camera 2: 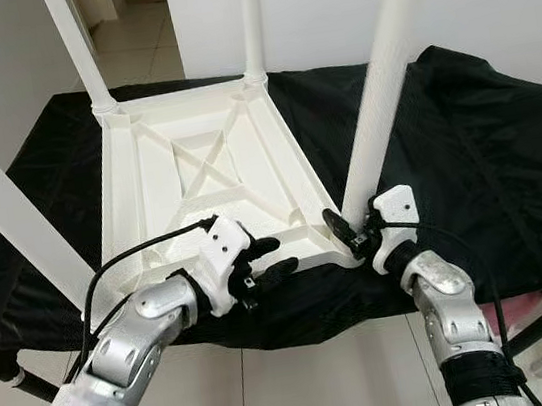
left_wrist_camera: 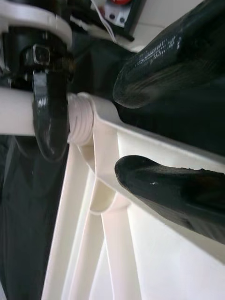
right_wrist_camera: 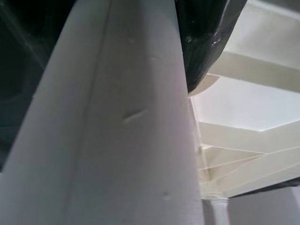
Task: Building children table
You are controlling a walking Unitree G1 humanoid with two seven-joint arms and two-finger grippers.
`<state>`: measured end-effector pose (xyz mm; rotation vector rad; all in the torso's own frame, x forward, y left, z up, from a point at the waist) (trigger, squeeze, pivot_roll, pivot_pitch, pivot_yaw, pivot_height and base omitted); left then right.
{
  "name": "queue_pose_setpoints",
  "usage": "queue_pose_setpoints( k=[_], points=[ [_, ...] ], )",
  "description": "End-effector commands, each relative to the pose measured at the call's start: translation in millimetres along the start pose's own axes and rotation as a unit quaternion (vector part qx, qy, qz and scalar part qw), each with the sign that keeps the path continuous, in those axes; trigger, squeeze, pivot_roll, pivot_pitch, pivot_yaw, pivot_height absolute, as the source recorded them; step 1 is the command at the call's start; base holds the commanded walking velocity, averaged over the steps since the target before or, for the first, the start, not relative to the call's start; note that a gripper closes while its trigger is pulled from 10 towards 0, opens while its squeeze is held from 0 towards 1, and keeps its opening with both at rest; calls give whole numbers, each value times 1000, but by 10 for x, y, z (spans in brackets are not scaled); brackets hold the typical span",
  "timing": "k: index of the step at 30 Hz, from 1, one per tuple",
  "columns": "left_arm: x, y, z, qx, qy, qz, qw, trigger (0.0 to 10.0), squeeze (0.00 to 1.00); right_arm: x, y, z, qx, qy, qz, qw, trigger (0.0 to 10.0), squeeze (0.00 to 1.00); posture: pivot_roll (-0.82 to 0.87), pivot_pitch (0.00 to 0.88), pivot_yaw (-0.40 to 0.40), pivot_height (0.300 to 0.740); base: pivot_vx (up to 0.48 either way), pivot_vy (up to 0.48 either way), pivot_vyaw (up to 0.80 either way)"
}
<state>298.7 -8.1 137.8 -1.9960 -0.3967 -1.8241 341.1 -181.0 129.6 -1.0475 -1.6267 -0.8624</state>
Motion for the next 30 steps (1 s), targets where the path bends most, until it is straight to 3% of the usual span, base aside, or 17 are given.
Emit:
queue_pose_setpoints(
  k=[1, 3, 7, 9, 15, 19, 21, 23, 24, 30],
  points=[
    [-25, 3, 39, 5, 2, 6, 1000, 10000, 0, -116, -12, 28, -15, -7, 33, 999, 10000, 0, -57, 0, 5, 740, 0, 0, 0],
    [18, 18, 46, 8, -14, -6, 1000, 10000, 0, -236, -30, -9, -67, 13, 67, 995, 10000, 0, -55, 0, -5, 740, 0, 0, 0],
    [31, 23, 43, 9, -19, -9, 1000, 10000, 0, -274, -41, -21, -83, 21, 77, 993, 10000, 0, -53, 0, -9, 740, 0, 0, 0],
    [32, 51, -27, 3, -15, -12, 1000, 10000, 0, -349, -50, 143, -114, 46, 94, 988, 10000, 0, -48, 0, -18, 740, 0, 0, 0],
    [10, 75, -58, 1, -11, -9, 1000, 10000, 0, -338, 8, 337, -145, 76, 97, 982, 10000, 0, -46, 0, -28, 740, 0, 0, 0],
    [8, 77, -41, 4, -8, -9, 1000, 10000, 0, -306, 47, 414, -148, 88, 94, 981, 10000, 0, -42, 0, -33, 740, 0, 0, 0],
    [53, 77, -23, 8, -12, -19, 1000, 10000, 0, -188, 130, 642, -127, 109, 77, 983, 10000, 0, -34, 0, -43, 740, 0, 0, 0],
    [53, 77, -23, 8, -12, -19, 1000, 10000, 0, -188, 130, 642, -127, 109, 77, 983, 10000, 0, -34, 0, -43, 740, 0, 0, 0],
    [74, 74, -19, 9, -13, -23, 1000, 10000, 0, -131, 145, 739, -112, 118, 67, 984, 10000, 0, -34, 0, -44, 740, 0, 0, 0],
    [51, 51, -28, 4, -7, -20, 1000, 10000, 0, -93, 87, 757, -114, 120, 56, 985, 10000, 0, -35, 0, -39, 740, 0, 0, 0]
  ],
)
Point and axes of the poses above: a point about 5 cm out from each wrist's last joint towards the gripper, its own y axis pointing out of the wrist towards the gripper, its own x axis along the axis of the wrist's last joint, z = x × y, the point moved 5 cm from there along y, pointing out of the wrist towards the gripper, and after that the axes turned 9 degrees about -y, right-handed, at the moved point
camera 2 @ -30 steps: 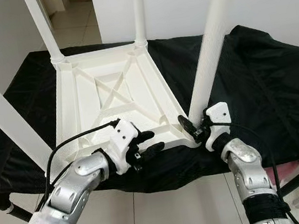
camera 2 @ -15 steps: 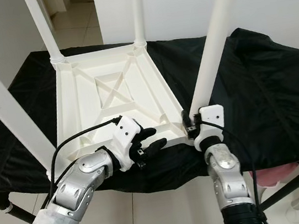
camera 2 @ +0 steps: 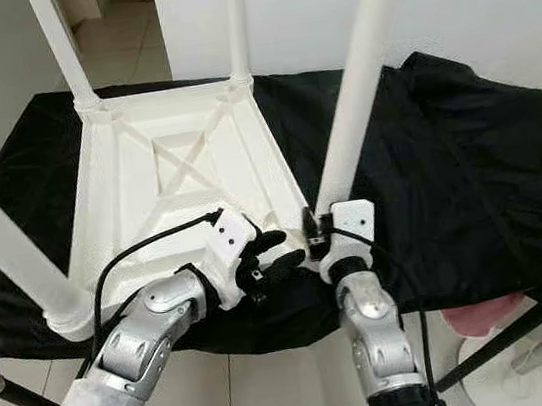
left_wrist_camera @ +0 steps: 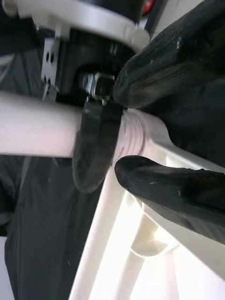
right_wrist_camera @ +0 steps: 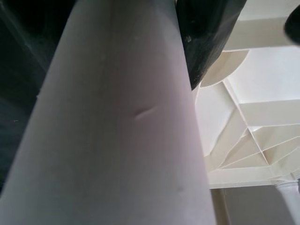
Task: Building children table
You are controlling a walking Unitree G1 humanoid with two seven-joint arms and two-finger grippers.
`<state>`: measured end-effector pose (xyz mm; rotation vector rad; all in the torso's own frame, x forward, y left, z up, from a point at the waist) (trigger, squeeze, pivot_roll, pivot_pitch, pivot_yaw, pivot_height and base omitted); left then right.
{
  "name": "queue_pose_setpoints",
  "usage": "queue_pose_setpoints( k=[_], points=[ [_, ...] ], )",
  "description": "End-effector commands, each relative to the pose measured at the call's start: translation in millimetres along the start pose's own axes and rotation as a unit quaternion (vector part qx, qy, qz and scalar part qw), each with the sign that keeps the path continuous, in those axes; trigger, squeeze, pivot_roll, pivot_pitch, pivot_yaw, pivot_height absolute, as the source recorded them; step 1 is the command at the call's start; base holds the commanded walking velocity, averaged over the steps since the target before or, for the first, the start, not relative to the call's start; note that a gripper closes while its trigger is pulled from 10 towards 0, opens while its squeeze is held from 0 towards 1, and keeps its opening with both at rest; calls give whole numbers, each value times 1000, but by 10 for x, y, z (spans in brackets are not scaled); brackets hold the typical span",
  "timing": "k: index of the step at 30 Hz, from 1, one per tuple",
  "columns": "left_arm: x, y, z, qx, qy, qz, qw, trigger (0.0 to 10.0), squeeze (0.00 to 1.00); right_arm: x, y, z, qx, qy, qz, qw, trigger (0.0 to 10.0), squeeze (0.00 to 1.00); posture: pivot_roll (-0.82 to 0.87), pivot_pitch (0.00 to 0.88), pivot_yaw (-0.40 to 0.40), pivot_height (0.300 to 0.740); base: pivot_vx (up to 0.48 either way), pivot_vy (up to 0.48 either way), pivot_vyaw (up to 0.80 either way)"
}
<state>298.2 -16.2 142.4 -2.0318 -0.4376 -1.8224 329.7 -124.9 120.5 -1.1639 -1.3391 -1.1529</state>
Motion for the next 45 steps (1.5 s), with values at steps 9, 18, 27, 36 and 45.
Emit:
queue_pose_setpoints(
  k=[9, 18, 27, 36, 45],
  points=[
    [49, 18, 96, 19, 16, -8, 1000, 10000, 0, -170, -69, 70, 32, 2, 25, 999, 10000, 1000, -36, 0, -46, 740, 0, 0, 0],
    [58, 10, 135, 20, 35, -9, 999, 10000, 0, -108, -162, -68, 97, 11, -5, 995, 10000, 125, -47, 0, -34, 740, 0, 0, 0],
    [28, -49, 161, 6, 51, 0, 999, 10000, 0, -97, -205, -170, 175, -26, -28, 984, 10000, 0, -36, 0, -12, 740, 0, 0, 0],
    [6, -129, 48, -54, 49, 5, 997, 10000, 0, -10, -117, -329, 264, -94, -30, 959, 10000, 0, -38, 0, 13, 740, 0, 0, 0],
    [6, -152, -23, -77, 36, 7, 996, 10000, 0, 12, 16, -185, 345, -121, -30, 930, 3059, 0, -25, 0, 1, 740, 0, 0, 0]
  ],
)
Point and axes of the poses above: a point about 5 cm out from each wrist's last joint towards the gripper, its own y axis pointing out of the wrist towards the gripper, its own x axis along the axis of the wrist's last joint, z = x × y, the point moved 5 cm from there along y, pointing out of the wrist towards the gripper, and after that the axes turned 9 degrees about -y, right-handed, at the moved point
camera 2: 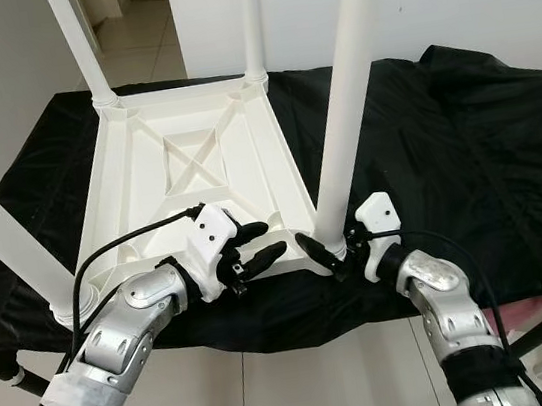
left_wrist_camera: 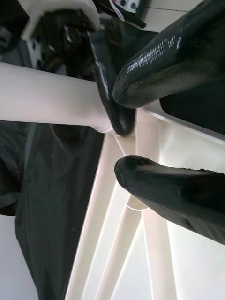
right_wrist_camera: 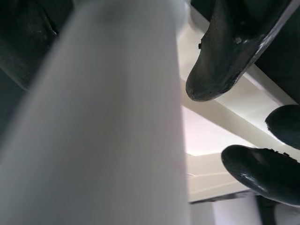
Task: Building children table
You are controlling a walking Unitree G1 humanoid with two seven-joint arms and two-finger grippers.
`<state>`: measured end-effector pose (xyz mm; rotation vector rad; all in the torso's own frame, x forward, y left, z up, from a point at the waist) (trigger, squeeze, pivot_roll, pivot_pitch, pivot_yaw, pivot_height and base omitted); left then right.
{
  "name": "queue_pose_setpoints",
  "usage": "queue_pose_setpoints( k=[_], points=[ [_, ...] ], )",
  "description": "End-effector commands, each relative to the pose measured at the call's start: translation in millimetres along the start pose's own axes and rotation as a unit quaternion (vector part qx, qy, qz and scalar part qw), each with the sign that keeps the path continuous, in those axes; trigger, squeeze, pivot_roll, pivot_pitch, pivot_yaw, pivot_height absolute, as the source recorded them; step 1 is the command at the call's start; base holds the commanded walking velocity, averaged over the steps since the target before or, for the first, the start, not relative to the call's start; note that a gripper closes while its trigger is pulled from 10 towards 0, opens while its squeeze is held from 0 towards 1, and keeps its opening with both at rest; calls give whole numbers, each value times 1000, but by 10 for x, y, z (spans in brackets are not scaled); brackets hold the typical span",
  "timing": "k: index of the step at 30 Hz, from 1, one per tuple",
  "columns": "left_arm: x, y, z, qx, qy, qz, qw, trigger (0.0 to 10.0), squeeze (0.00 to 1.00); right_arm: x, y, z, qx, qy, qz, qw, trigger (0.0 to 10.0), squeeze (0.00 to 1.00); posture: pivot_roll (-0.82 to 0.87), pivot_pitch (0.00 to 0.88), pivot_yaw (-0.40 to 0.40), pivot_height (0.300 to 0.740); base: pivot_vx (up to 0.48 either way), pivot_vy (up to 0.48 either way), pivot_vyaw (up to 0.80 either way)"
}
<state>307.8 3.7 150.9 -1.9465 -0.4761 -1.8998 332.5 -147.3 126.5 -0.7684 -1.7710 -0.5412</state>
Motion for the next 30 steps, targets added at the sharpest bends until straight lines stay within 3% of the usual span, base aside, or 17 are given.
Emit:
queue_pose_setpoints(
  k=[1, 2, 3, 16, 17, 18, 30],
  points=[
    [-70, -23, -199, -89, -2, 22, 996, 10000, 0, -24, 31, 38, 20, -6, 5, 1000, 3059, 0, -25, 0, 1, 740, 0, 0, 0],
    [-72, -20, -197, -88, 0, 23, 996, 10000, 0, -29, 43, 46, 26, -8, 6, 1000, 3059, 0, -25, 0, 1, 740, 0, 0, 0],
    [-74, -16, -195, -86, 0, 22, 996, 10000, 0, -42, 48, 51, 29, -7, 8, 1000, 0, 0, -24, 0, -6, 740, 0, 0, 0],
    [-80, 3, -217, -82, -7, 17, 996, 10000, 0, -174, -72, 11, 23, 13, 22, 999, 0, 0, -40, 0, -14, 740, 0, 0, 0],
    [-84, 2, -215, -82, -8, 17, 996, 10000, 0, -175, -81, 11, 17, 14, 21, 1000, 7686, 0, -40, 0, -14, 740, 0, 0, 0],
    [-85, 2, -209, -80, -9, 16, 997, 10000, 0, -172, -90, 15, 10, 17, 20, 1000, 10000, 0, -46, 0, -17, 740, 0, 0, 0],
    [-77, -4, -191, -66, -14, 9, 998, 10000, 0, -108, -55, -76, -110, 47, -3, 993, 10000, 0, -45, 0, -36, 740, 0, 0, 0]
  ],
)
Point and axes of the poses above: a point about 5 cm out from each wrist's last joint towards the gripper, its own y axis pointing out of the wrist towards the gripper, its own x axis along the axis of the wrist's last joint, z = x × y, the point moved 5 cm from there along y, pointing out of the wrist towards the gripper, and after that the axes turned 9 degrees about -y, right-handed, at the moved point
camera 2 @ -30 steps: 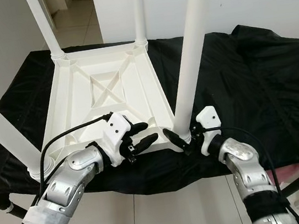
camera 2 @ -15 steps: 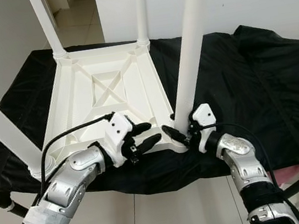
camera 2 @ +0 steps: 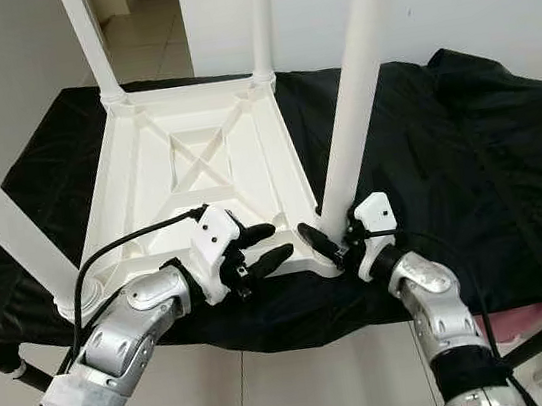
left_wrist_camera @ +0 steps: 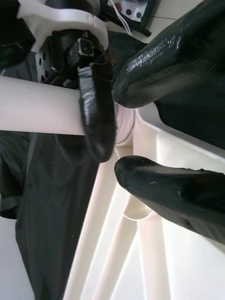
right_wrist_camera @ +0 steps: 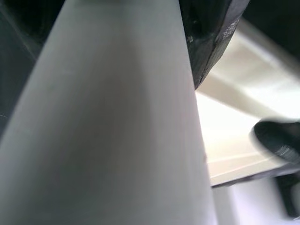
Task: Building children table
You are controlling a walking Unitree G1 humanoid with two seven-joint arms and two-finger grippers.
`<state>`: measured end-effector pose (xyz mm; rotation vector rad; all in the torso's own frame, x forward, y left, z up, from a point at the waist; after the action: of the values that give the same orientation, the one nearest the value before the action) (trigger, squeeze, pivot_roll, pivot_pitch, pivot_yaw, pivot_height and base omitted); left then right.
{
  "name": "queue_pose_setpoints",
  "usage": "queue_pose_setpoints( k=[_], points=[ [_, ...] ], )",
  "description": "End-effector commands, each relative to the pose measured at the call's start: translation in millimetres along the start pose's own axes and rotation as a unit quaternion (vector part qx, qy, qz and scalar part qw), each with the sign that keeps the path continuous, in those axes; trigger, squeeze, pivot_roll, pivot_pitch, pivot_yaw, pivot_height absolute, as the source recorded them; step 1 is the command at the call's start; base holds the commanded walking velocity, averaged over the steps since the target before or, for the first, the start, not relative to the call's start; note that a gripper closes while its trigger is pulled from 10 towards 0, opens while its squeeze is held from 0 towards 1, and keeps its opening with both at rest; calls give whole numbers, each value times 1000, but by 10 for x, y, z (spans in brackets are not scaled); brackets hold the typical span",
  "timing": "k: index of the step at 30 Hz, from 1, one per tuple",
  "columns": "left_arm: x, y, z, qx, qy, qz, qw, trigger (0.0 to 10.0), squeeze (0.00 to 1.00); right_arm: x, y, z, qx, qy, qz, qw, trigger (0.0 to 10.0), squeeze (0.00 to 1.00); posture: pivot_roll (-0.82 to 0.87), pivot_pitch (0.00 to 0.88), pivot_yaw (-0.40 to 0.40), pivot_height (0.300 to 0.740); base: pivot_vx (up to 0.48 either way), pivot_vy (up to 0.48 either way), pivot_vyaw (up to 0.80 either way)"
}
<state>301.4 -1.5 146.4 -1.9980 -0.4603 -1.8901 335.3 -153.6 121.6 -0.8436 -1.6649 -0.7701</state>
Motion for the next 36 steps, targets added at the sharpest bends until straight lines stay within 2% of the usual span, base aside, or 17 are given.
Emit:
queue_pose_setpoints(
  k=[1, 5, 8, 10, 13, 15, 16, 17, 18, 20, 22, 23, 24, 25, 31, 32, 36],
  points=[
    [-37, -18, -110, -50, 0, 11, 999, 10000, 0, -28, -19, -46, -27, 7, 9, 1000, 10000, 0, -46, 0, -36, 740, 0, 0, 0],
    [-49, -31, -111, -50, 0, 12, 999, 10000, 0, -35, -9, -27, -66, 7, 17, 998, 10000, 0, -44, 0, -41, 740, 0, 0, 0],
    [-60, -49, -94, -46, -1, 13, 999, 10000, 0, -60, -38, 14, -128, 43, 23, 991, 10000, 0, -45, 0, -44, 740, 0, 0, 0],
    [-60, -49, -94, -46, -1, 13, 999, 10000, 0, -60, -38, 14, -128, 43, 23, 991, 10000, 0, -45, 0, -44, 740, 0, 0, 0],
    [-68, -58, -82, -43, 0, 15, 999, 10000, 0, -66, -63, 43, -166, 60, 25, 984, 10000, 0, -46, 0, -46, 740, 0, 0, 0],
    [-68, -59, -82, -43, 0, 14, 999, 10000, 0, -64, -76, 63, -211, 72, 26, 974, 10000, 0, -46, 0, -48, 740, 0, 0, 0],
    [-68, -59, -82, -43, 0, 14, 999, 10000, 0, -64, -76, 63, -211, 72, 26, 974, 10000, 0, -46, 0, -48, 740, 0, 0, 0],
    [-68, -54, -85, -42, 1, 14, 999, 10000, 0, -72, -77, 68, -239, 84, 26, 967, 10000, 0, -39, 0, -53, 740, 0, 0, 0],
    [-68, -54, -85, -42, 1, 14, 999, 10000, 0, -72, -77, 68, -239, 84, 26, 967, 10000, 0, -39, 0, -53, 740, 0, 0, 0],
    [-62, -52, -91, -41, 1, 11, 999, 10000, 0, -107, -59, 113, -266, 102, 33, 958, 10000, 0, -35, 0, -59, 740, 0, 0, 0],
    [-57, -55, -93, -40, 0, 10, 999, 10000, 0, -123, -40, 160, -269, 110, 38, 956, 10000, 0, -33, 0, -59, 740, 0, 0, 0],
    [-54, -63, -91, -38, -1, 8, 999, 10000, 0, -102, 19, 276, -253, 113, 38, 960, 10000, 0, -28, 0, -63, 740, 0, 0, 0],
    [-54, -63, -91, -38, -1, 8, 999, 10000, 0, -102, 19, 276, -253, 113, 38, 960, 10000, 0, -28, 0, -63, 740, 0, 0, 0],
    [-54, -71, -82, -36, -1, 8, 999, 10000, 0, -48, 65, 361, -233, 108, 32, 966, 10000, 0, -30, 0, -64, 740, 0, 0, 0],
    [-54, -82, -58, -29, 1, 7, 1000, 10000, 0, -48, 85, 380, -221, 88, 39, 970, 10000, 0, -27, 0, -67, 740, 0, 0, 0],
    [-51, -87, -51, -27, -1, 6, 1000, 10000, 0, -54, 83, 387, -220, 87, 41, 971, 10000, 157, -28, 0, -65, 740, 0, 0, 0],
    [-47, -92, -44, -25, -3, 5, 1000, 10000, 0, -58, 79, 393, -221, 85, 42, 971, 10000, 157, -28, 0, -65, 740, 0, 0, 0]
  ],
)
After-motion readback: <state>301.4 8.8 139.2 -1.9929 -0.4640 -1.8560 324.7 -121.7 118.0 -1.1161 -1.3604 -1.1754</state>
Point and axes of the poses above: a point about 5 cm out from each wrist's last joint towards the gripper, its own y axis pointing out of the wrist towards the gripper, its own x axis along the axis of the wrist's last joint, z = x × y, the point moved 5 cm from there along y, pointing out of the wrist towards the gripper, and after that the axes turned 9 degrees about -y, right-handed, at the moved point
